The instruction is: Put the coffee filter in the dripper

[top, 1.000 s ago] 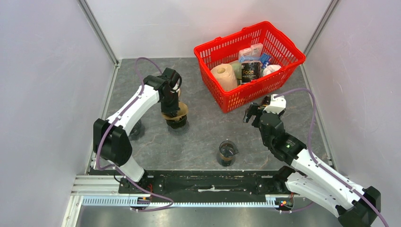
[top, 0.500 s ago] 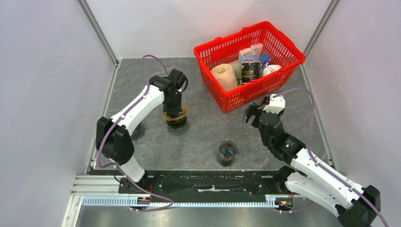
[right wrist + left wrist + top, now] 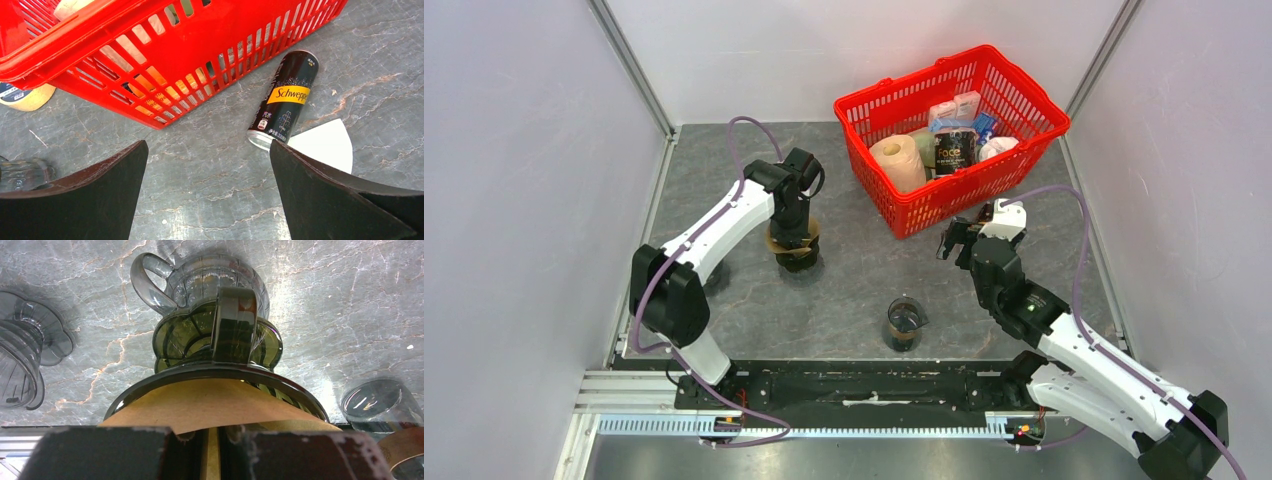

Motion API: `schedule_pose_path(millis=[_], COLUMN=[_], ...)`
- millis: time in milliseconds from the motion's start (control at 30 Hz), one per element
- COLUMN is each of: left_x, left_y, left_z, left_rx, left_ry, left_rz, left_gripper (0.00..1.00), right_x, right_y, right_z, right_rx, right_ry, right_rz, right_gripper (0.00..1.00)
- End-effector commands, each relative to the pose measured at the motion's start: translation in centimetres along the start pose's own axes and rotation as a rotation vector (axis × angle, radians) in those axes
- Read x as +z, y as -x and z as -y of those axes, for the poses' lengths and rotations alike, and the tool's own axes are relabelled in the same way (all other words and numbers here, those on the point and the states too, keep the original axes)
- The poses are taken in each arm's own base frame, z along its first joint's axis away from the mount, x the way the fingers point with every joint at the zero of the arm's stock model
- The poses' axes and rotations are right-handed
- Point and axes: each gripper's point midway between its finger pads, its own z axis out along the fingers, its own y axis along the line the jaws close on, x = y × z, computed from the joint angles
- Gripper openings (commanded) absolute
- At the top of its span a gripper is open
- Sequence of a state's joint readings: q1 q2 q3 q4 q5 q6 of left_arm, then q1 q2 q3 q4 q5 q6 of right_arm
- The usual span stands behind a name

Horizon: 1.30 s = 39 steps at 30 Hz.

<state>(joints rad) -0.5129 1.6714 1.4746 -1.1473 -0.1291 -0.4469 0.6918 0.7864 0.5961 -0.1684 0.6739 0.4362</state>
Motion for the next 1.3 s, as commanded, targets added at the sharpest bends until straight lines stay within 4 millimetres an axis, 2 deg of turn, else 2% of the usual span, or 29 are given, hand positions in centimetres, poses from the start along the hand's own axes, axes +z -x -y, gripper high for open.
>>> schedule_pose_path(millis=[0,500,1267], left_x=[-0.2,0.09,-0.05], left_y=[0.3,-0.03,-0.36], left_z=[0.03,0.74,0.67], left_rx=[0.038,0.039,0.04], left_ry=[0.001,-0.041,-0.045], left_rz=[0.01,-0.003,-0.007], left_gripper=[0.15,0.17,0.35], right_x=[0.13,0.04,0.07], right_y=[0.98,1.0,0.97], right_z=[-0.33,-0.43,-0.46], right_rx=[0.018,0.022,0.02], right_ry=[0.004,0.013,0.014], right_rz=[0.036,0.036,0.035], right_gripper=[0.99,0.99,0.99])
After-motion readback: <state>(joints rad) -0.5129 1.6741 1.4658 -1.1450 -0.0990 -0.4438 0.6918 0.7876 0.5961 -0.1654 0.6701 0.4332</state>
